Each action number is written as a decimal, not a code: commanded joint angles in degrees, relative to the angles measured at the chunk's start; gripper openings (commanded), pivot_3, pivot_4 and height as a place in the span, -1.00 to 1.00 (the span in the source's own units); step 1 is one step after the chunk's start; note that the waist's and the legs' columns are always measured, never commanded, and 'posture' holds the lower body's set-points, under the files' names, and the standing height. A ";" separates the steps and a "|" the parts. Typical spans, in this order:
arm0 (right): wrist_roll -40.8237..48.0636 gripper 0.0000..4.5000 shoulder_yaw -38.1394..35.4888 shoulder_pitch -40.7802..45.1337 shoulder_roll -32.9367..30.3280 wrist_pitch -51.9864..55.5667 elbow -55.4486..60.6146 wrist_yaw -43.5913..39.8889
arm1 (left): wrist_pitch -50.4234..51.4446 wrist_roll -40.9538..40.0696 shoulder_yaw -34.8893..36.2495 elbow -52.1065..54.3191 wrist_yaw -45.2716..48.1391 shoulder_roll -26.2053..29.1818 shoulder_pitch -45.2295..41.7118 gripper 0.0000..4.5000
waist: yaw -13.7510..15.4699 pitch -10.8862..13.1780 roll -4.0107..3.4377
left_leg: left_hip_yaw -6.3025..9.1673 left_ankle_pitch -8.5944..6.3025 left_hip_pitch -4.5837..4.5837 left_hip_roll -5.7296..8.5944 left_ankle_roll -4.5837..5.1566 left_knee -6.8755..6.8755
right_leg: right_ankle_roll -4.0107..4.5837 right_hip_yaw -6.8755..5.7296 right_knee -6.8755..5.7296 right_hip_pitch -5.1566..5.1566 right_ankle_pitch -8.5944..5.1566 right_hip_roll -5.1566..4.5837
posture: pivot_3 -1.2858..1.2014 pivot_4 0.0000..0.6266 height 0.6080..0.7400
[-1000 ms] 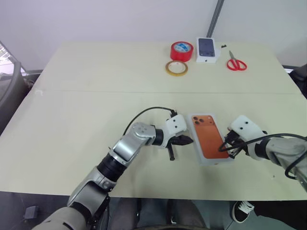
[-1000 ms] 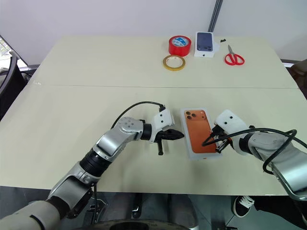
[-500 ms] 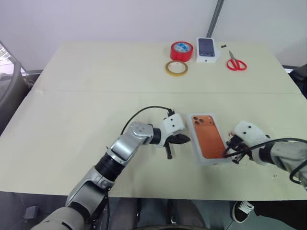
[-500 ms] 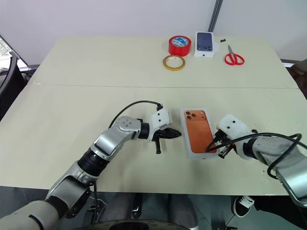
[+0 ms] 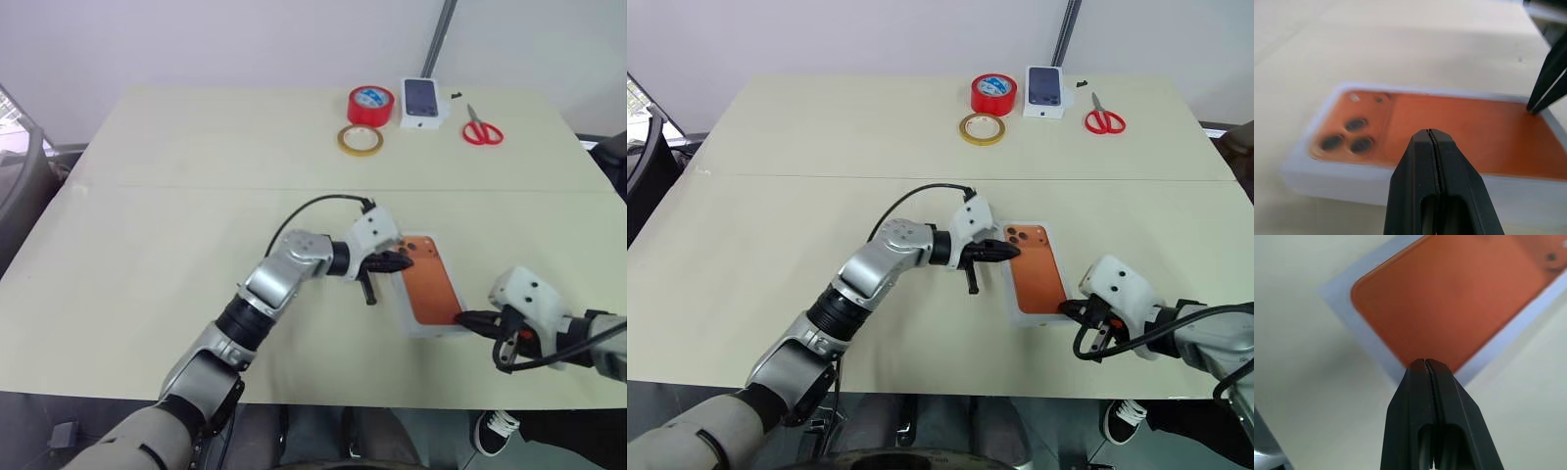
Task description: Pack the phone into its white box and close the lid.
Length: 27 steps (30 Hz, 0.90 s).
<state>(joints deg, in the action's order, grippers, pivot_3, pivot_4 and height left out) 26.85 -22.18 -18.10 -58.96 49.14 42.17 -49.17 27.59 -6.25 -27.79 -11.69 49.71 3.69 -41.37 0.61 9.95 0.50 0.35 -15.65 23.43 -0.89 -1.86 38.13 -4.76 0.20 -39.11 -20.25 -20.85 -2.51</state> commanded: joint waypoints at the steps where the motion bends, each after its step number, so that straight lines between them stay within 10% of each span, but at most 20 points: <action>1: -2.28 -0.99 2.38 -1.78 0.23 -0.76 2.27 1.71 | -0.39 1.30 -1.63 -0.06 0.97 -0.01 -0.49 -1.00 | 0.10 0.00 0.00 | 0.00 0.00 0.00 0.00 0.00 0.00 | 0.00 0.00 0.00 0.00 0.00 0.00 | 0.03 -0.52 1.00; 13: -2.05 -0.99 1.60 9.19 5.40 -1.92 -0.37 8.17 | -0.05 -2.39 8.75 3.94 -1.15 3.43 1.10 -1.00 | -0.31 -0.06 0.09 | 0.01 0.02 -0.05 -0.02 -0.04 0.00 | 0.00 0.02 -0.02 0.03 0.00 -0.05 | 0.03 -0.52 1.00; 27: -5.53 -0.99 9.41 28.31 13.99 -11.11 -16.89 12.31 | -1.80 -9.45 38.04 7.82 -5.91 27.03 15.09 -1.00 | -0.22 -0.06 0.06 | 0.00 0.10 0.00 -0.04 -0.18 -0.03 | 0.00 0.01 -0.06 -0.08 0.00 -0.13 | 0.03 -0.52 1.00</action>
<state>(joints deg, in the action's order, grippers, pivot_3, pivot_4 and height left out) 21.00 -13.24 8.49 -45.47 40.16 26.21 -36.13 27.19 -14.54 7.05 -5.29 44.45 29.30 -27.07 0.39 9.90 0.56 0.35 -15.59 23.43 -0.93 -1.96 38.09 -4.75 0.20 -39.17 -20.34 -20.85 -2.65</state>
